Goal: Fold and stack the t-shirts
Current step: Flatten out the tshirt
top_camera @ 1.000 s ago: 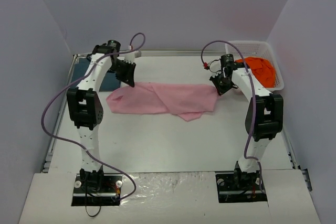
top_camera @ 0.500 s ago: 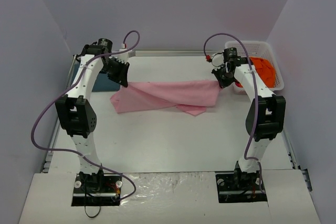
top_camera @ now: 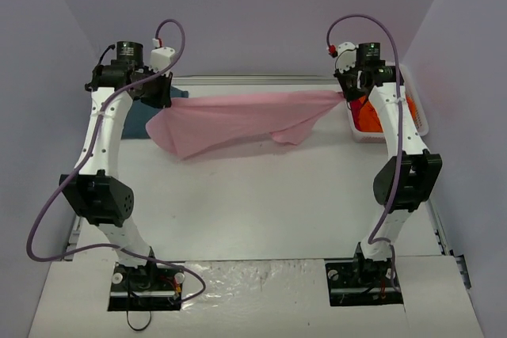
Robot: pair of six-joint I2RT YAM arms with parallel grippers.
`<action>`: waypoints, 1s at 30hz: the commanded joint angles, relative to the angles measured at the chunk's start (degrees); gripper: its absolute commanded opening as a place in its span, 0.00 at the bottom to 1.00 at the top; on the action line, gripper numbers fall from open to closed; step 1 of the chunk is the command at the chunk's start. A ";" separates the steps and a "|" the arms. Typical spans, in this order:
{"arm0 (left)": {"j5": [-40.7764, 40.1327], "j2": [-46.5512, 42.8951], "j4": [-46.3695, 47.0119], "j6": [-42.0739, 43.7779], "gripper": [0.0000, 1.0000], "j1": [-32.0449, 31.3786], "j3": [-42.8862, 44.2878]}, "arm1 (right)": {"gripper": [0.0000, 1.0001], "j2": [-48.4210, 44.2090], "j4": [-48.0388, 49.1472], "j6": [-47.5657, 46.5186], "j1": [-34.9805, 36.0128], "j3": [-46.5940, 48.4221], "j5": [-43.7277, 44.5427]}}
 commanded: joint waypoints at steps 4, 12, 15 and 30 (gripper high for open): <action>-6.08 -4.63 1.30 -1.34 0.02 1.09 2.62 | 0.00 -5.30 -0.68 1.01 -1.36 3.44 1.40; -5.21 -9.20 0.61 1.02 0.02 1.01 -3.71 | 0.00 -13.65 -0.59 -0.57 -1.36 -7.72 -1.50; -1.25 -11.40 -1.85 4.01 0.02 1.01 -5.55 | 0.00 -17.95 -0.94 -1.27 -1.27 -11.49 -1.68; 0.52 -15.11 1.57 3.23 0.02 0.92 -11.46 | 0.00 -19.22 -2.52 -1.80 -1.36 -9.85 -3.00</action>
